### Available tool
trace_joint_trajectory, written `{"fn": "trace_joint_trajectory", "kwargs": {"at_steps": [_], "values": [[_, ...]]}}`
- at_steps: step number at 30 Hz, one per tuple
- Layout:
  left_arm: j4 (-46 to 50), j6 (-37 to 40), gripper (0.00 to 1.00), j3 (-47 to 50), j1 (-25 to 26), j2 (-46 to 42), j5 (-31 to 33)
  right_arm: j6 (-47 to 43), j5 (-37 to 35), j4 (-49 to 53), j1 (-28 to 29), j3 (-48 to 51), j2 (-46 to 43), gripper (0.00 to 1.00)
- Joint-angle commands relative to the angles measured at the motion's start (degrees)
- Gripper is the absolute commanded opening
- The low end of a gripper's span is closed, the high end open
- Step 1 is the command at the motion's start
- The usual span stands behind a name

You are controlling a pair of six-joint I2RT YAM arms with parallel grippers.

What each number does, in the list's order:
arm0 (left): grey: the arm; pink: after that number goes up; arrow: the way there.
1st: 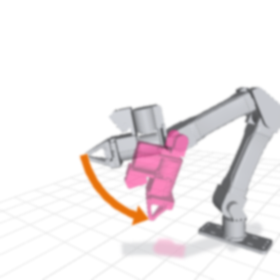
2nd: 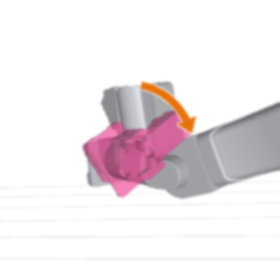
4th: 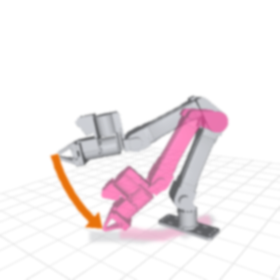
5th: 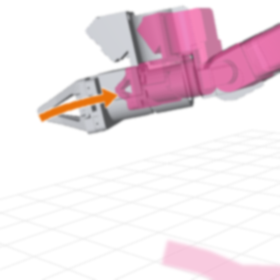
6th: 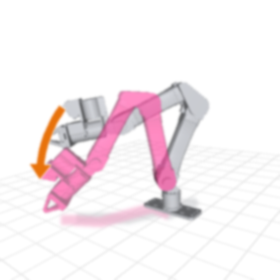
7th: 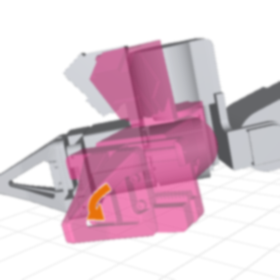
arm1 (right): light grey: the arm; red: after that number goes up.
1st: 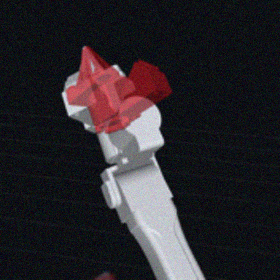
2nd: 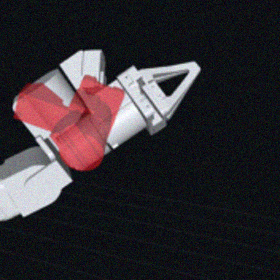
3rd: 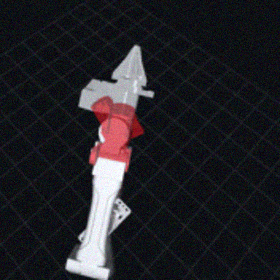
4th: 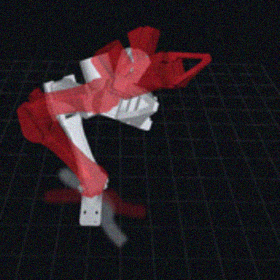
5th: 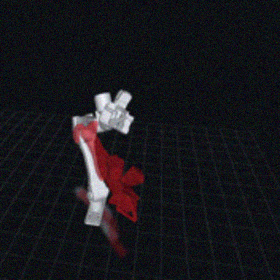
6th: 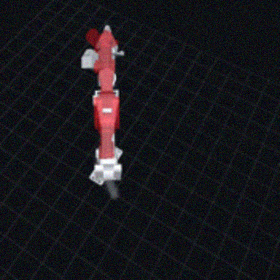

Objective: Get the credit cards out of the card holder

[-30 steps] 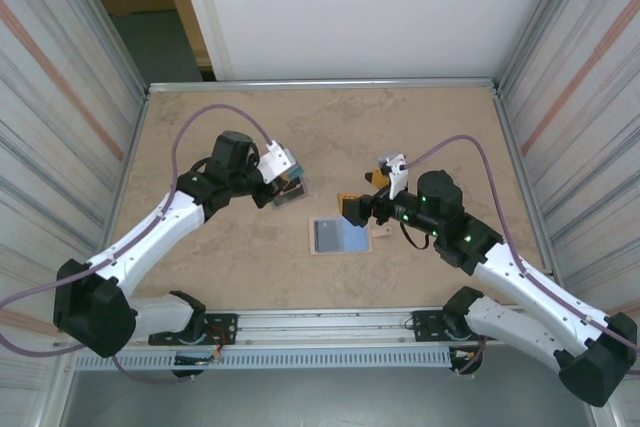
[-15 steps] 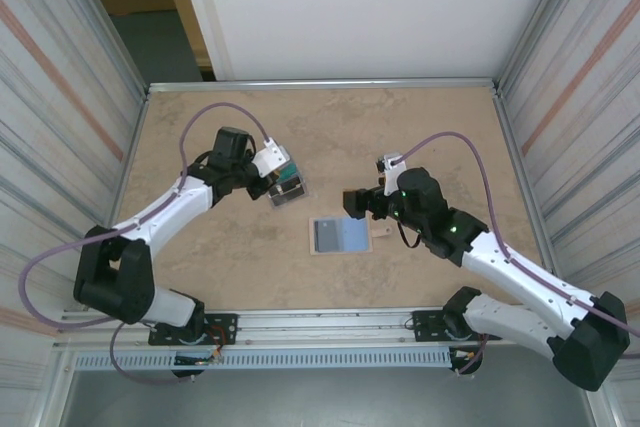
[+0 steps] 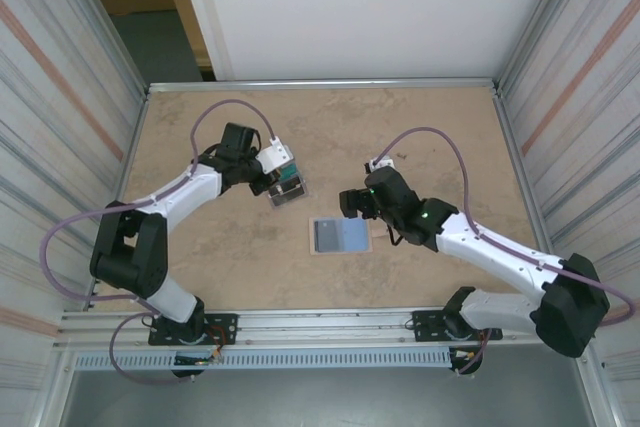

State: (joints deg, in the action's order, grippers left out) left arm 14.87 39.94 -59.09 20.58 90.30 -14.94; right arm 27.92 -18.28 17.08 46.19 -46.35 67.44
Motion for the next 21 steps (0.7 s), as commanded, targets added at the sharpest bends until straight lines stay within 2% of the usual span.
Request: {"fn": "trace_joint_trajectory", "kwargs": {"at_steps": [1, 21], "values": [[0.3, 2.3, 0.00, -2.5, -0.5, 1.5, -0.3, 2.5, -3.7, 2.3, 0.7, -2.7, 1.8, 0.98], [2.0, 2.7, 0.01, -6.3, -1.1, 8.0, -0.5, 3.2, -4.5, 5.0, 2.6, -6.6, 8.8, 0.99]]}}
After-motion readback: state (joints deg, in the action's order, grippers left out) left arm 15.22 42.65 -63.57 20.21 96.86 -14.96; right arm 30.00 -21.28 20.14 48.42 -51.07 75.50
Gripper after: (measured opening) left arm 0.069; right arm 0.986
